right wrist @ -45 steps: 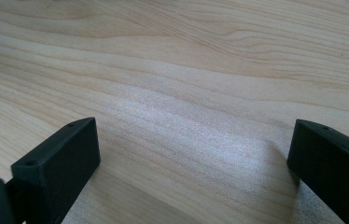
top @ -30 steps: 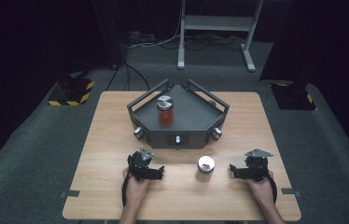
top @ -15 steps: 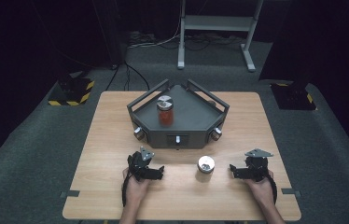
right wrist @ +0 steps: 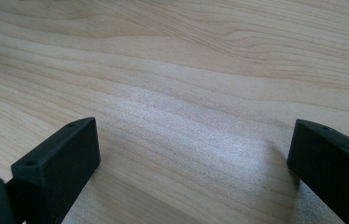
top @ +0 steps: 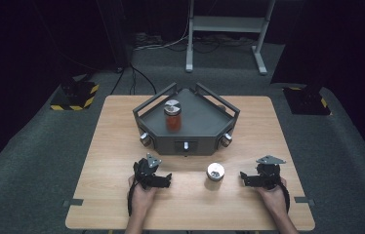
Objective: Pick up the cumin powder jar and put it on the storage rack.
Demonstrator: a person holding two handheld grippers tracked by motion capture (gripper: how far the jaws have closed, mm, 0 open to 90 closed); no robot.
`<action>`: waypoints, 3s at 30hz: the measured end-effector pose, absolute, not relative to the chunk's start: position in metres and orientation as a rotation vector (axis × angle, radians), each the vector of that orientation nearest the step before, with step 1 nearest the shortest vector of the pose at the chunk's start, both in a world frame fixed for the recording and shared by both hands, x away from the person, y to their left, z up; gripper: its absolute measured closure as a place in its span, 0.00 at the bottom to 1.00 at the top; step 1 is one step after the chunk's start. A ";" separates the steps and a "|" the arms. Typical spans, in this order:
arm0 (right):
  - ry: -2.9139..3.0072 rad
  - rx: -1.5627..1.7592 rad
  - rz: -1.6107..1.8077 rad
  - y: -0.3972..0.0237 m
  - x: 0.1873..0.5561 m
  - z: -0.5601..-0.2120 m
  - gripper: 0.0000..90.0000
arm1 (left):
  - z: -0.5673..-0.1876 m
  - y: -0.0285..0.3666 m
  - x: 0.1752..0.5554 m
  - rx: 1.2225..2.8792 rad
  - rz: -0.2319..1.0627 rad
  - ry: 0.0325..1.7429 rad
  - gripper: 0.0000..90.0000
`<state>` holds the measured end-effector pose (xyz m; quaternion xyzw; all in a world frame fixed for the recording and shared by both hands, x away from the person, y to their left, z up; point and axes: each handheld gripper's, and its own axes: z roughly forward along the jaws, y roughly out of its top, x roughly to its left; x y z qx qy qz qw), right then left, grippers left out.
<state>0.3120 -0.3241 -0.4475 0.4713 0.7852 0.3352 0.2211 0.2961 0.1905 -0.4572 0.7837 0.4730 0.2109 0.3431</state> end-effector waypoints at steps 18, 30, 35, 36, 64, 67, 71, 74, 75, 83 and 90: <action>2.193 1.266 0.952 -0.320 0.312 -0.447 0.04 | -0.457 0.191 0.296 2.037 0.548 1.229 0.01; 2.257 1.155 1.059 -0.326 0.299 -0.442 0.04 | -0.457 0.191 0.296 2.036 0.548 1.229 0.01; 2.293 1.132 1.112 -0.327 0.296 -0.441 0.04 | -0.457 0.191 0.296 2.036 0.548 1.230 0.01; 2.293 1.132 1.112 -0.327 0.296 -0.441 0.04 | -0.457 0.191 0.296 2.036 0.548 1.230 0.01; 2.422 0.888 1.300 -0.305 0.294 -0.439 0.05 | -0.457 0.191 0.296 2.037 0.549 1.228 0.01; 2.421 0.873 1.312 -0.302 0.295 -0.440 0.05 | -0.457 0.191 0.296 2.036 0.549 1.228 0.01; 2.417 0.850 1.328 -0.298 0.296 -0.441 0.07 | -0.457 0.191 0.296 2.037 0.549 1.228 0.01; 2.425 0.841 1.327 -0.294 0.300 -0.442 0.08 | -0.457 0.191 0.296 2.036 0.549 1.229 0.01; 2.425 0.841 1.327 -0.294 0.300 -0.442 0.08 | -0.457 0.191 0.296 2.036 0.549 1.229 0.01; 2.418 0.820 1.353 -0.288 0.302 -0.446 0.13 | -0.457 0.191 0.296 2.036 0.548 1.229 0.01; 2.415 0.809 1.353 -0.284 0.304 -0.449 0.20 | -0.457 0.191 0.296 2.036 0.549 1.229 0.01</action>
